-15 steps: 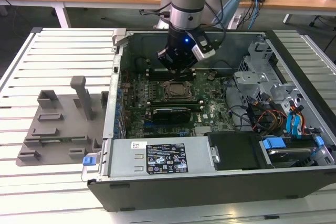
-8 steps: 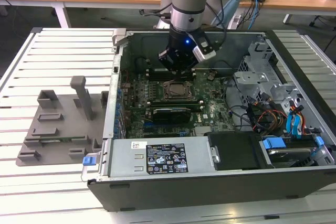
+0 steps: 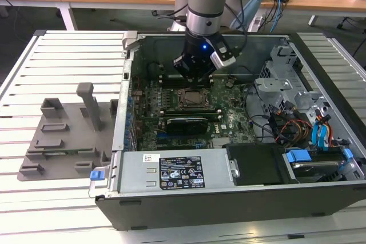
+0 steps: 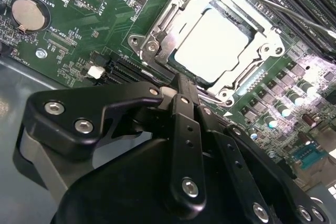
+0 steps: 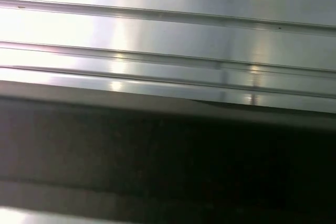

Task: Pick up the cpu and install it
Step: 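Install the first cpu locking lever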

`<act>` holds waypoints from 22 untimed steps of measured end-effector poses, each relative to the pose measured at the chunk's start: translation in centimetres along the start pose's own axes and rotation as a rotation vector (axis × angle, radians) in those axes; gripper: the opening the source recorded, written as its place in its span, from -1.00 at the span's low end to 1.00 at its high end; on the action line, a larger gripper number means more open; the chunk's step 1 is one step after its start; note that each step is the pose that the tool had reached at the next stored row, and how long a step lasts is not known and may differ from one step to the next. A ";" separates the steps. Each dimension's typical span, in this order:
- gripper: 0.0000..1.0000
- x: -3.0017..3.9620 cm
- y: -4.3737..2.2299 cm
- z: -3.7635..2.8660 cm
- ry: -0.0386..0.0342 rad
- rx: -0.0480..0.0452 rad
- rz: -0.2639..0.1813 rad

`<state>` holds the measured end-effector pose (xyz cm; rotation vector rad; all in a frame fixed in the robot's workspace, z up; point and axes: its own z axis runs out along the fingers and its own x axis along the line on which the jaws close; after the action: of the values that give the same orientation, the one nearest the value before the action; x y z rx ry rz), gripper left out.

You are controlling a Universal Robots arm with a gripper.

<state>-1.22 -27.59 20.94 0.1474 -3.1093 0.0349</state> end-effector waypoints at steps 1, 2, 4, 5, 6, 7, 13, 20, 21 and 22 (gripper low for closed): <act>-0.79 -0.07 0.00 0.07 0.0000 0.0000 0.000; -0.79 -0.15 -0.01 0.15 0.0000 0.0001 0.000; -0.79 -0.31 -0.02 0.37 0.0000 0.0000 0.000; -0.79 -0.38 -0.02 0.47 0.0000 0.0000 0.000; -0.79 -0.44 -0.04 0.53 0.0004 0.0005 0.000; -0.79 -0.47 -0.04 0.57 0.0006 0.0006 0.000; -0.79 -0.99 -0.06 0.82 0.0002 0.0002 0.000; -0.79 -1.11 -0.03 0.39 -0.0012 -0.0005 -0.001; -0.79 -1.10 -0.04 0.33 -0.0013 -0.0008 -0.001; -0.79 -1.09 -0.05 0.27 -0.0014 -0.0006 -0.001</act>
<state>-0.13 -27.55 20.64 0.1492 -3.1106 0.0338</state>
